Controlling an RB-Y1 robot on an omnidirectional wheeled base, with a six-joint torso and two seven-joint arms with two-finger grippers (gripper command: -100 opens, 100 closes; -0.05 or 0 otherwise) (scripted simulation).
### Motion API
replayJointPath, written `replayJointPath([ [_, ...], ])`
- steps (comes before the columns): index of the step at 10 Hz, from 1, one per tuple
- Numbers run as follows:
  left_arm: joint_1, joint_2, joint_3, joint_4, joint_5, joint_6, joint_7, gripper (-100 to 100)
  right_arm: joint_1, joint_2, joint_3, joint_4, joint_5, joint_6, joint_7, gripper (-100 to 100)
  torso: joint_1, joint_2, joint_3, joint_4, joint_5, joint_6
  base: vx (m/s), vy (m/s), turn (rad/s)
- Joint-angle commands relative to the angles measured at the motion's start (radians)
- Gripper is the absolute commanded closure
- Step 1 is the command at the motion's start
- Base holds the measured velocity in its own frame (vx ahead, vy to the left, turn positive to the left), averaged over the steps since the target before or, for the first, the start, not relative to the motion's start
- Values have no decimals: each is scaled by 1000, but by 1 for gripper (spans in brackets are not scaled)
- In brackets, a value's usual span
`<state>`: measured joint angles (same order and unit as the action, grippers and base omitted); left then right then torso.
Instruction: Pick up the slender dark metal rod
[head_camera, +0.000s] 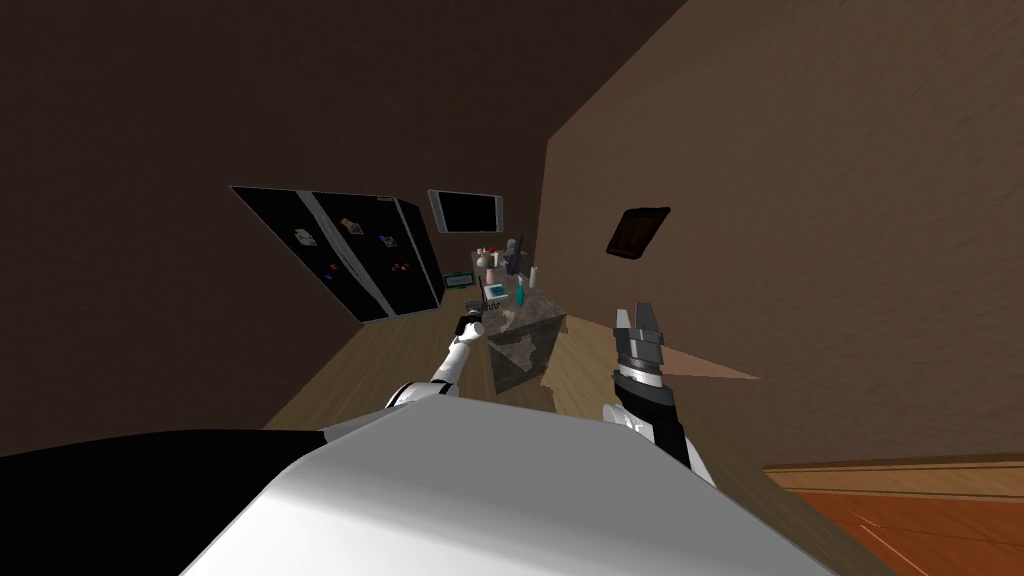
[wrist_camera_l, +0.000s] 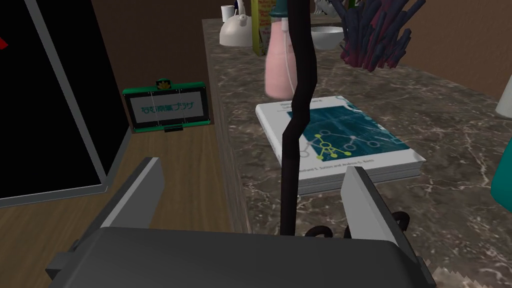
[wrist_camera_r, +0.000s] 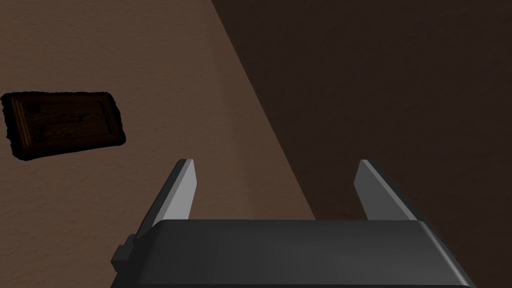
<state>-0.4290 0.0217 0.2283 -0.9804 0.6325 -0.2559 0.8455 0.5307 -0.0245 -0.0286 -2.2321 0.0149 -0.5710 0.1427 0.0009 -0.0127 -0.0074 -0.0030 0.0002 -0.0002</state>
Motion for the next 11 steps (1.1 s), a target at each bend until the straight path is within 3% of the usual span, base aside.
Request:
replayJointPath([
  [1,14,-50,8,-28,4,6,-9,-100,0,0,0,0,0,0,0,0,0,0,0,0,0,0,112,32,-2],
  [3,4,-42,3,-8,4,-6,-1,-100,0,0,0,0,0,0,0,0,0,5,3,1,0,0,43,14,-2],
  [4,5,-44,4,-11,4,-3,-3,0,0,0,0,0,0,0,0,0,0,8,5,2,0,0,6,1,0],
  [5,5,-44,4,-11,4,-3,-3,-100,0,0,0,0,0,0,0,0,-1,10,6,2,0,0,0,0,0],
  [6,5,-44,4,-11,4,-3,-3,100,0,0,0,0,0,0,0,0,-1,10,6,2,0,0,0,0,0],
  [10,5,-44,4,-11,4,-3,-3,100,0,0,0,0,0,0,0,0,-1,11,6,3,0,0,0,0,0],
  [11,5,-44,4,-11,4,-3,-3,0,0,0,0,0,0,0,0,0,-1,11,6,3,0,0,0,0,0],
])
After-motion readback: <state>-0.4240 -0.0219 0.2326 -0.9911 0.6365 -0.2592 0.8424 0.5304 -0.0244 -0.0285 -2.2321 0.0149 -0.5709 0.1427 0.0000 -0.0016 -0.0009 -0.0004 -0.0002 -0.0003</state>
